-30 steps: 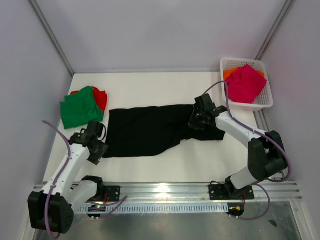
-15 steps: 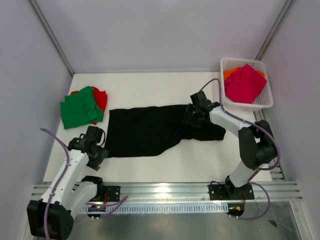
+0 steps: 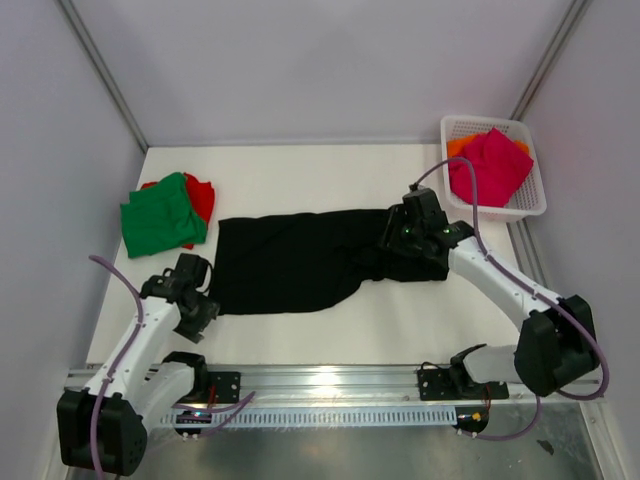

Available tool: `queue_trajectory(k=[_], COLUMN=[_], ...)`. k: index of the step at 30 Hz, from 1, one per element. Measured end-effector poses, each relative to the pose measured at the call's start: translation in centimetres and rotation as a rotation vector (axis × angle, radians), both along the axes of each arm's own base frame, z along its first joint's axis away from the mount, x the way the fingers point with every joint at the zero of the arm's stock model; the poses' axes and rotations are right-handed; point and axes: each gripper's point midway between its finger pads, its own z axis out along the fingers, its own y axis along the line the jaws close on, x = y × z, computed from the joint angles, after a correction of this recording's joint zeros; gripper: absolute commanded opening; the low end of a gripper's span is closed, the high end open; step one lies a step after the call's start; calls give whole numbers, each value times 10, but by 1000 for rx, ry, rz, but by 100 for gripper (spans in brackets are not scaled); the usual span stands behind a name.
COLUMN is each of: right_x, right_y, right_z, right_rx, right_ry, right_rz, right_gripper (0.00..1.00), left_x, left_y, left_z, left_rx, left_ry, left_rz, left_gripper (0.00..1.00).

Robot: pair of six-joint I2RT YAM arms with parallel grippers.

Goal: Fold and stack the t-shirts
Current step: Grap the side of the flattened tshirt closest away from the robot with both arms

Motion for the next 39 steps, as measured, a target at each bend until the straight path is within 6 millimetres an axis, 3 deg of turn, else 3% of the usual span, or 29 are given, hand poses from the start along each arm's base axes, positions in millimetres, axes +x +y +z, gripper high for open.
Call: queue_trajectory(k=[3, 6, 10, 13, 15, 23, 29, 34, 39], right_x=[-10, -29, -65, -99, -110, -77, -68, -65, -61], right_y=[-6, -13, -13, -12, -8, 12, 17, 14, -3], right_z=[9, 0, -38, -81, -96, -70, -74, -76, -77], right_rx=[2, 6, 78, 165, 224, 363, 388, 372, 304], right_ry=[-23, -10, 48, 115, 142, -37, -49, -53, -73], right_rz=[-5, -8, -1, -16, -32, -25, -39, -57, -134], right_gripper=[50, 50, 50, 50, 51, 50, 50, 50, 50], left_x=[2, 3, 3, 3, 3, 2, 2, 2, 2], left_y=[-1, -1, -1, -1, -1, -1, -1, -1, -1], left_z=[-1, -2, -2, -2, -2, -3, -3, -3, -3], left_rx=[-1, -2, -3, -1, -1, 2, 2, 2, 2], left_ry=[3, 3, 3, 6, 6, 17, 17, 17, 16], left_rz=[-11, -15, -20, -29, -33, -40, -41, -41, -41], left_gripper=[55, 55, 55, 55, 55, 55, 55, 55, 55])
